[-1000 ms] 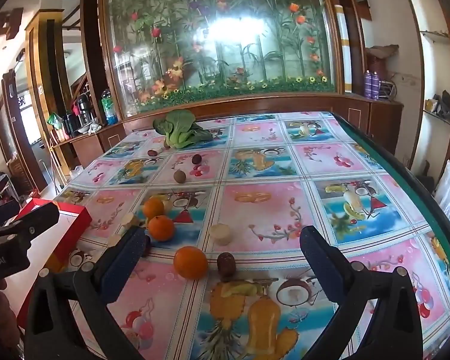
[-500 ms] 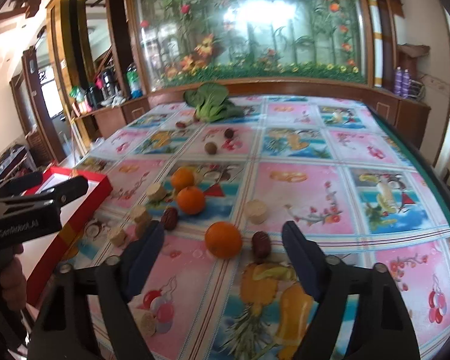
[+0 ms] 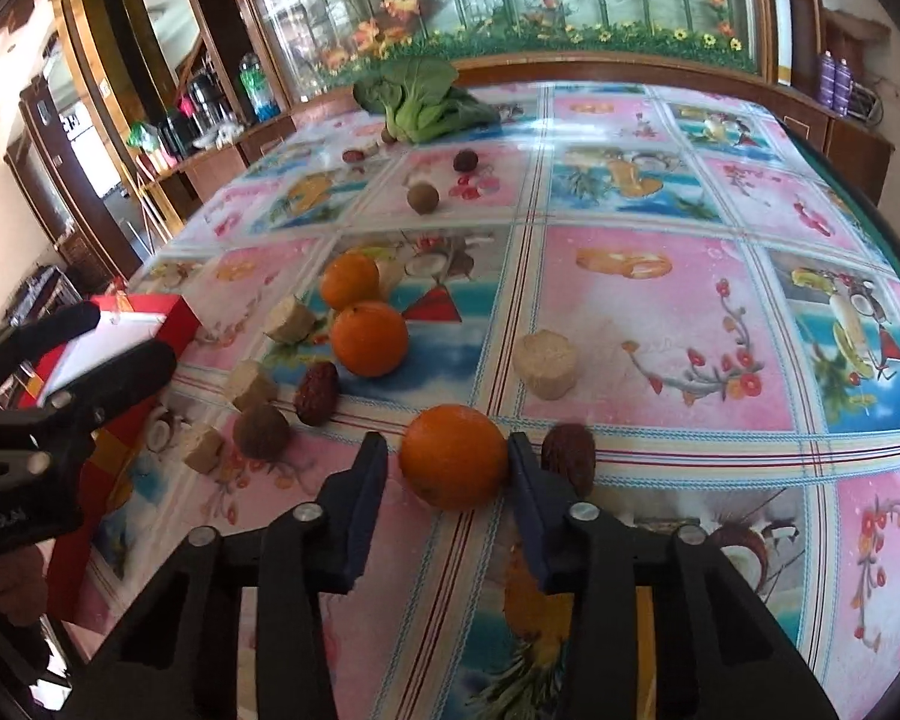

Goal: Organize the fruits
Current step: 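Grasp an orange with the right gripper while the left gripper grasps another orange, then carry both oranges over the red-rimmed tray and open both grippers to drop them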

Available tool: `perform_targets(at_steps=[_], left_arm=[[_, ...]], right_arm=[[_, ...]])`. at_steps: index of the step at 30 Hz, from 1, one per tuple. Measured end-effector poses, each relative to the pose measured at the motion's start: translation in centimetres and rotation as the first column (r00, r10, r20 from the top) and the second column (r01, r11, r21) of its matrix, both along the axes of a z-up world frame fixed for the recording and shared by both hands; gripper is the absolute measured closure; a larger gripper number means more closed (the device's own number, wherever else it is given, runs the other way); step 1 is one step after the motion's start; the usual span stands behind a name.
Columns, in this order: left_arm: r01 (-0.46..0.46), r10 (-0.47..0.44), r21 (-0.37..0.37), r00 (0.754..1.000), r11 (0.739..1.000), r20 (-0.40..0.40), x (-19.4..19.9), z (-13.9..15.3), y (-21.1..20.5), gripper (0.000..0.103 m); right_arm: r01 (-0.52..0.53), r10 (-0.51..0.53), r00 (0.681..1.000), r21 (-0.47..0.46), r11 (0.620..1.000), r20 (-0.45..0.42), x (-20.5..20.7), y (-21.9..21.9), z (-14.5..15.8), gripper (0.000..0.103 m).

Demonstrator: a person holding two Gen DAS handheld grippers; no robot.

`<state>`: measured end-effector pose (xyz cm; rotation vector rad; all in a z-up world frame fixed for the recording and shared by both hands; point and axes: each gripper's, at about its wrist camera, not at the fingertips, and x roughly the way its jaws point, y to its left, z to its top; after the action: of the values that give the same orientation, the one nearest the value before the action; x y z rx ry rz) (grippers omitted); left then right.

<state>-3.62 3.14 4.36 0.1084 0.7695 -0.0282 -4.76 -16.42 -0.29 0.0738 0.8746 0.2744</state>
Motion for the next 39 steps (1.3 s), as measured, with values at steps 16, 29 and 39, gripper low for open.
perform_targets(at_steps=[16, 29, 39], left_arm=[[0.252, -0.251, -0.01, 0.958, 0.968, -0.14, 4.3, -0.9, -6.4, 0.033], [0.283, -0.287, -0.055, 0.924, 0.958, -0.252, 7.4, -4.3, -10.0, 0.066], [0.253, -0.269, -0.106, 0.944, 0.962, -0.189, 6.3, -3.3, -8.8, 0.068]], right_arm=[[0.202, -0.223, 0.974, 0.268, 0.942, 0.049, -0.7, -6.1, 2.6, 0.069], [0.198, -0.22, 0.974, 0.269, 0.943, 0.052, -0.5, -5.9, 2.6, 0.069], [0.195, -0.229, 0.966, 0.234, 0.952, 0.124, -0.8, -5.8, 3.2, 0.069]])
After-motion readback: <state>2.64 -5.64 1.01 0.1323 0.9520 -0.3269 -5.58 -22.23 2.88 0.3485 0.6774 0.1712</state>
